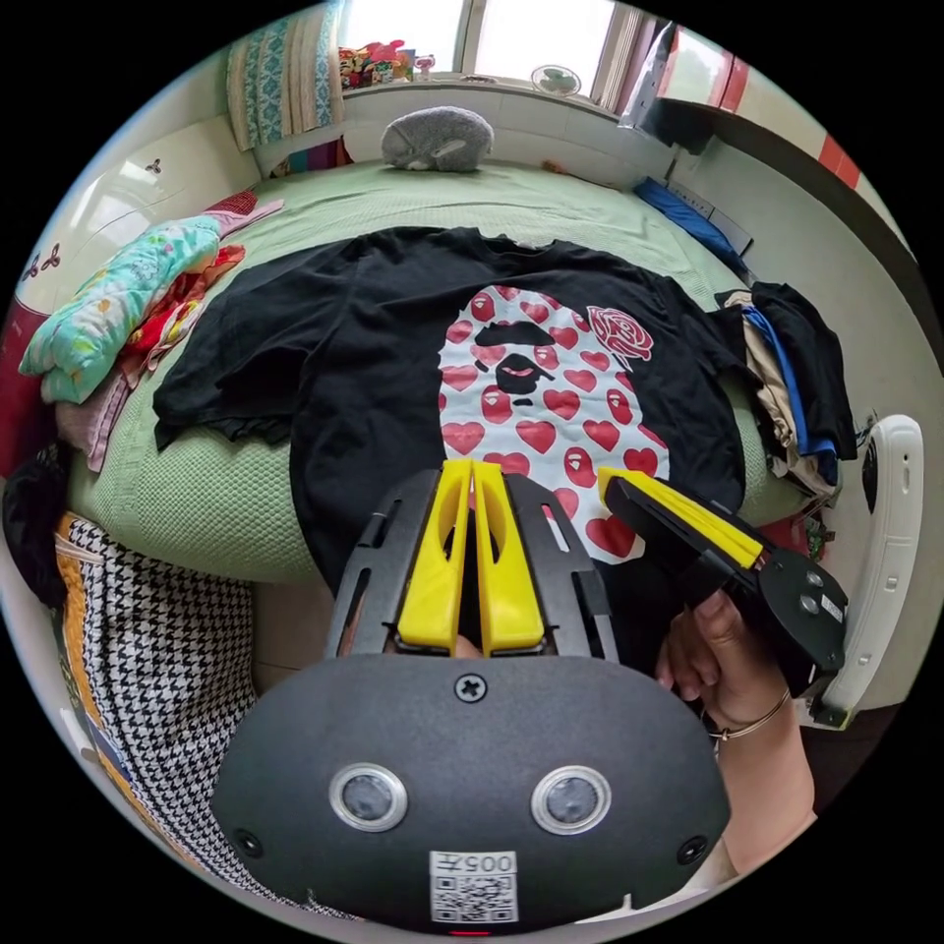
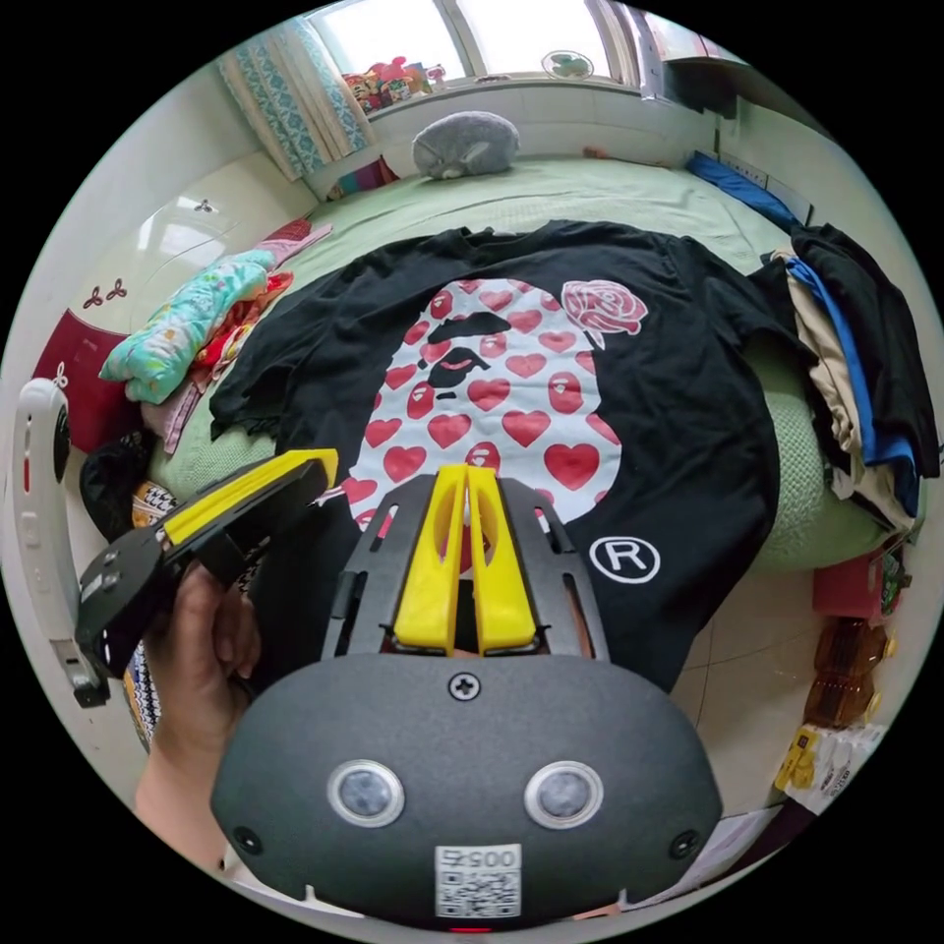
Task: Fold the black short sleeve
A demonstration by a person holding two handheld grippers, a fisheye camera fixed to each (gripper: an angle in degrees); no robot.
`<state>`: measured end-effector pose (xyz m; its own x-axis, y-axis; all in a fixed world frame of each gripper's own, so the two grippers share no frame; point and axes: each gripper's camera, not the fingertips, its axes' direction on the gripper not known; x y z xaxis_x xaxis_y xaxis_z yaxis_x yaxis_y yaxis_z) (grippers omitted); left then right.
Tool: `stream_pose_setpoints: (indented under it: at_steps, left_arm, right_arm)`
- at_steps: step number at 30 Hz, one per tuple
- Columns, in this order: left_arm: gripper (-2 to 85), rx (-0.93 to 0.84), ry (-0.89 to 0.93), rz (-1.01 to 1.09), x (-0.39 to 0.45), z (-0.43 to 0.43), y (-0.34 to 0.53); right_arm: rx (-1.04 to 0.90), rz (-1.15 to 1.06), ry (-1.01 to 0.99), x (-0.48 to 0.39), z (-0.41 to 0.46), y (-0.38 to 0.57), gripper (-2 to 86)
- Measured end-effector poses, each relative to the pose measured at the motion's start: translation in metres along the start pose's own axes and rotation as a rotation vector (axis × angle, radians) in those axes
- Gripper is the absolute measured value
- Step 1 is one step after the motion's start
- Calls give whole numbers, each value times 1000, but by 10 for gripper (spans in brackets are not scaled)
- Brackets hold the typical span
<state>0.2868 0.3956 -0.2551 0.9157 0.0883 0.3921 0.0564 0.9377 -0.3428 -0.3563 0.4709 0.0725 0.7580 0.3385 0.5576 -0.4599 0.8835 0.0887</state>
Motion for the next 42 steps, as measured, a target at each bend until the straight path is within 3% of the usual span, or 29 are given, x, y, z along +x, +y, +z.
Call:
stream_pose_setpoints:
  at_steps: [42]
  left_arm:
    - [-6, -44, -13, -28, -1, 14, -9]
  right_arm:
    - [-21, -8, 15, 1, 7, -7, -11]
